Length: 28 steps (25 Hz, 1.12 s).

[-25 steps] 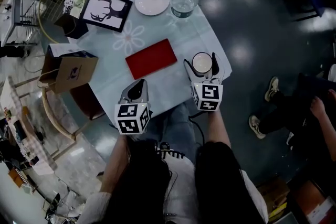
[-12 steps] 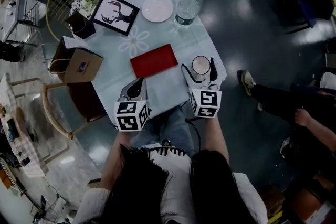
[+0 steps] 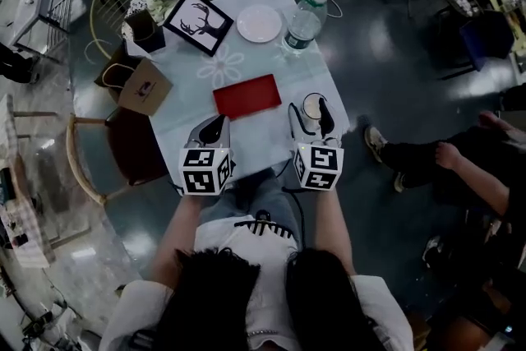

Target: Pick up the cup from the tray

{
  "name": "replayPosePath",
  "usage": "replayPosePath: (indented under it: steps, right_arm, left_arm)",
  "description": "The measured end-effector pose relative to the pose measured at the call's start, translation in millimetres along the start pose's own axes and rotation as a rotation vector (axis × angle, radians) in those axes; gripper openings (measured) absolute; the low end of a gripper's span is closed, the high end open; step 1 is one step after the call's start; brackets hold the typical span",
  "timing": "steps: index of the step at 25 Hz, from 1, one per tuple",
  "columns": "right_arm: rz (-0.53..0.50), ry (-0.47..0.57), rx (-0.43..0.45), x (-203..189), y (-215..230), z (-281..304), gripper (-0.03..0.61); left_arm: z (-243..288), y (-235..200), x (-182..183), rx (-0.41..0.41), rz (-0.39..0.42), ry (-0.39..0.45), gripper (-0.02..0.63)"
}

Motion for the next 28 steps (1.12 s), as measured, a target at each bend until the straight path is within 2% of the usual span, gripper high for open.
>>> replayPosePath:
  steps: [5,8,10,15,28]
  right_arm:
    - [-0.012,-0.026,0.038,-0.9,-32.2,-6.8,0.214]
    - [-0.010,-0.032,0.050,-1.0,-49.7,-10.2,0.093]
    - [-0.012,-0.038,0.064,0.9,-59.4,-12.7,0.033]
    - [-0.021,-0.089,0.109,-0.8,-77.3,-11.4,0.026]
    - [-0.029,-0.125,0.132,-5.7,-97.3,-13.2,0.025]
  left_arm:
    - [-11.4,-5.0,1.2,0.007,-0.016,0.033,0.000]
    - [-18.9,-6.8,1.2,0.013,-0.022,0.050,0.001]
    - [-24.0,-6.0,1.8,0.013,-0.025,0.058,0.000]
    - [-30.3,-3.7,1.4,0.009,-0.019,0.072,0.000]
    - [-36.7,-0.5,-1.1,-0.004,-0.006,0.083,0.000]
Point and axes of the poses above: the fingertips, and each gripper's own axes: z forward along the fingers, y to its right, x out of its top, the point moved 5 cm from there along -z, backward along the fingers, and after that the axes turned 7 degrees about x, right-handed, at the moved point
